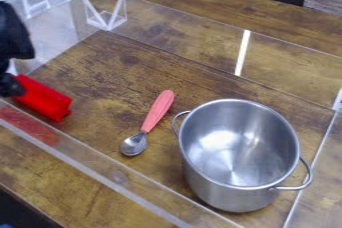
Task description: Put the red object in the silver pot
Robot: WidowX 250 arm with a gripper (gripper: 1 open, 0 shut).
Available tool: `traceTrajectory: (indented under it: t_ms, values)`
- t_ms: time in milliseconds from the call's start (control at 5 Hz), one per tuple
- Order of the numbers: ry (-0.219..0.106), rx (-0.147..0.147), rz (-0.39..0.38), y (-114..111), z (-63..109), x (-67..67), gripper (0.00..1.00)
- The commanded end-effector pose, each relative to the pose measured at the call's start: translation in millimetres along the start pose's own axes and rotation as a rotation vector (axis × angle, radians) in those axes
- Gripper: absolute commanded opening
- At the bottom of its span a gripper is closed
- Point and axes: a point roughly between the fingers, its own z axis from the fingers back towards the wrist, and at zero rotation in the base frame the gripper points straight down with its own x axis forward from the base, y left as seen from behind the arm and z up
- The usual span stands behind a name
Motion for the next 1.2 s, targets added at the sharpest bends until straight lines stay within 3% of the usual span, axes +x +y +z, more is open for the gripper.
traceTrajectory:
  t_ms: [0, 200, 600, 800, 1000]
  values:
    - [-0.075, 0.031, -0.151, 8, -12.9, -3.2, 1.00]
    - [-0.142, 0.018, -0.282, 8, -34.9, -2.5, 1.00]
    - [-0.132, 0.011, -0.247, -5, -57.0, 5.6, 1.00]
    - [-0.102, 0.009, -0.180, -11, -58.5, 5.1, 1.00]
    - [-0.112, -0.005, -0.170, -14, -56.3, 11.5, 1.00]
